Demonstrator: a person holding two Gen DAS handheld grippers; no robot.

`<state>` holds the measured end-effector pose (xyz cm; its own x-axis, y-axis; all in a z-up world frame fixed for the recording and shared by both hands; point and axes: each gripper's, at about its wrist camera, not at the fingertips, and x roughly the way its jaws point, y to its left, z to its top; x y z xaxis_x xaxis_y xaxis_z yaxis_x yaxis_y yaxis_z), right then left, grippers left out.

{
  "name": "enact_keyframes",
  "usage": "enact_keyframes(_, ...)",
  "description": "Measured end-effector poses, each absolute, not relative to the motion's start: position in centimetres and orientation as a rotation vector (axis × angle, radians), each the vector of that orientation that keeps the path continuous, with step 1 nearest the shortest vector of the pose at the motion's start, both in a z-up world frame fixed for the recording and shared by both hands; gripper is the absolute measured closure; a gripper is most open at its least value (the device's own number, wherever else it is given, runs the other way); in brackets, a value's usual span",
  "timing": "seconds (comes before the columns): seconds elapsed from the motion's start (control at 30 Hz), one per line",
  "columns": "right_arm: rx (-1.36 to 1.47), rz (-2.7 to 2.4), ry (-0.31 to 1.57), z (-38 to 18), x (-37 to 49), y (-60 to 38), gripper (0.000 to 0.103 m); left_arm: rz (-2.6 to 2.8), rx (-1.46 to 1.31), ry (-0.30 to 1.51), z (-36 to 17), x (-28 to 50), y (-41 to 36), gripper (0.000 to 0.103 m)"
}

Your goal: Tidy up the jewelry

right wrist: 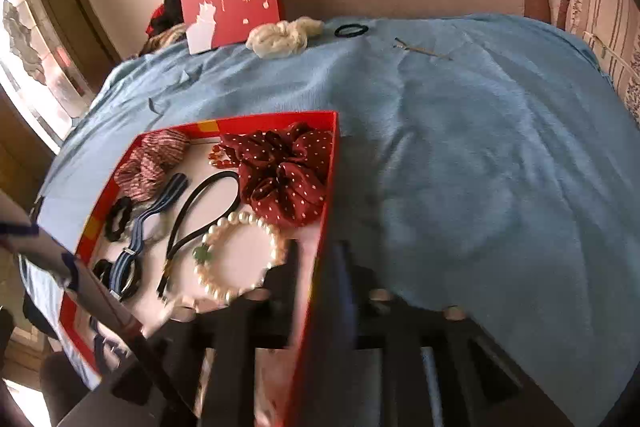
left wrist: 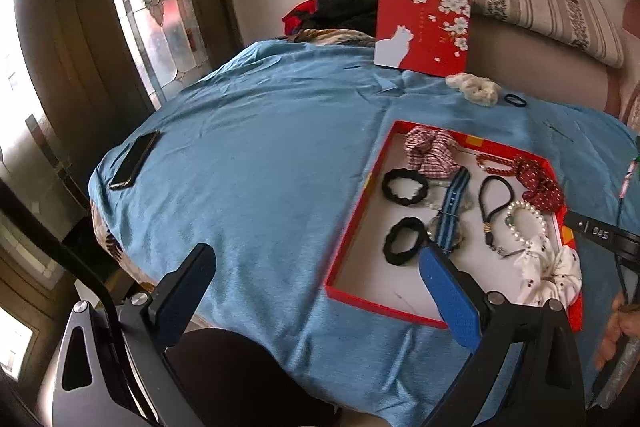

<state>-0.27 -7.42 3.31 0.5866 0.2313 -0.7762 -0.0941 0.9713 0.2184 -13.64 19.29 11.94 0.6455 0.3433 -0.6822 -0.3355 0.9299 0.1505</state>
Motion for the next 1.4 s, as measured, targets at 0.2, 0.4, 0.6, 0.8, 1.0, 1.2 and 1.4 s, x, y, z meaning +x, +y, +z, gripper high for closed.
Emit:
enact_keyframes(0.2, 0.06, 0.233, 0.897, 4.8, -3.9, -7.9, 0.057, 0.32, 0.052, 0.808, 11.8, -12.7, 16.5, 0.002)
enact_keyframes(0.4, 0.011, 0.235, 0.914, 4.7, -6.1, -8.3, 0.056, 0.244, 0.018, 0.852, 11.4, -11.6, 14.5, 0.002)
enact_keyframes(0.6, -0.063, 0.237, 0.894, 4.3, -7.9, -7.1, 0.052, 0.242, 0.037, 0.862, 10.5, -12.2, 13.8, 0.002)
enact_keyframes(0.8, -0.088, 0.247, 0.894, 4.2, -8.4, -6.1, 0.05, 0.237, -0.004, 0.89, 10.0, -12.4, 14.9, 0.002)
enact_keyframes(1.0, -0.117, 0.243, 0.88, 4.5, -8.8, -5.2, 0.049, 0.232, -0.028, 0.9, 9.6, -12.3, 15.5, 0.002)
enact_keyframes(1.2, -0.147, 0.24, 0.867, 4.7, -9.0, -4.2, 0.046, 0.221, -0.055, 0.928, 8.8, -11.8, 16.3, 0.002)
enact_keyframes(1.4, -0.155, 0.244, 0.878, 4.5, -8.8, -3.6, 0.045, 0.243, -0.068, 0.936, 8.4, -11.4, 17.4, 0.002)
